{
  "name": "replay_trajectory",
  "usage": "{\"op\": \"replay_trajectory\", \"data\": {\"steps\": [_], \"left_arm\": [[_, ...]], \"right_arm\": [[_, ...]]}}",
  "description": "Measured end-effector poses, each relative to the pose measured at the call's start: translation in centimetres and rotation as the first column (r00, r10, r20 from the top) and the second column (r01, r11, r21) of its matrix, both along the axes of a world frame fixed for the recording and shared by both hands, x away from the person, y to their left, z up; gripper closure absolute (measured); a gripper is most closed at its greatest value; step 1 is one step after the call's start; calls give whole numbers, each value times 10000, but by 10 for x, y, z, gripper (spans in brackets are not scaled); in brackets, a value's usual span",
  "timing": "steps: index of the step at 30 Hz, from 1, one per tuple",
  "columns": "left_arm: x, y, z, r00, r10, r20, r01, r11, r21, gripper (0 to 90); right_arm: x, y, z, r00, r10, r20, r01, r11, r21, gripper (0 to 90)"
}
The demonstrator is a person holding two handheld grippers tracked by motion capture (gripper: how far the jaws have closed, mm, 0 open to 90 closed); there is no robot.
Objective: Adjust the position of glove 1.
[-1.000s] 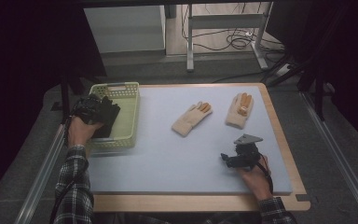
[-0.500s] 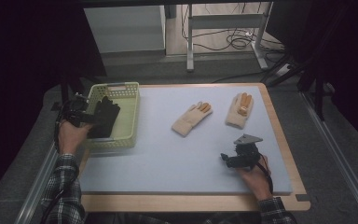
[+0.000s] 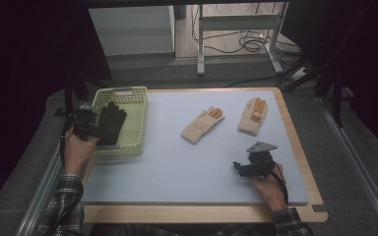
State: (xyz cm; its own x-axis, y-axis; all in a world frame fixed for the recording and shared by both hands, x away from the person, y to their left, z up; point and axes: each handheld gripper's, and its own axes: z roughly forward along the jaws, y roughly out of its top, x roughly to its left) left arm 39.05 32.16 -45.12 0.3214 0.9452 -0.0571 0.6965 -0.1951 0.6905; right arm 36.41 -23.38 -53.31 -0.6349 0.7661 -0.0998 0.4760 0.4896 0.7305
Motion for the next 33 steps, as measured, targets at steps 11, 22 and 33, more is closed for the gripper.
{"op": "replay_trajectory", "data": {"steps": [11,22,33], "left_arm": [[-25,-37,10,9893,-1144,900,1174,9927,-292,6],[-56,-82,14,9572,-2378,1651,2462,9687,-323,7],[-82,-123,-4,9121,-3543,2064,3735,9256,-614,10]], "right_arm": [[0,0,0,10000,-12,-24,12,10000,6,147],[0,0,0,10000,-13,-26,14,10000,10,147],[0,0,0,10000,-11,-37,11,10000,12,147]]}}
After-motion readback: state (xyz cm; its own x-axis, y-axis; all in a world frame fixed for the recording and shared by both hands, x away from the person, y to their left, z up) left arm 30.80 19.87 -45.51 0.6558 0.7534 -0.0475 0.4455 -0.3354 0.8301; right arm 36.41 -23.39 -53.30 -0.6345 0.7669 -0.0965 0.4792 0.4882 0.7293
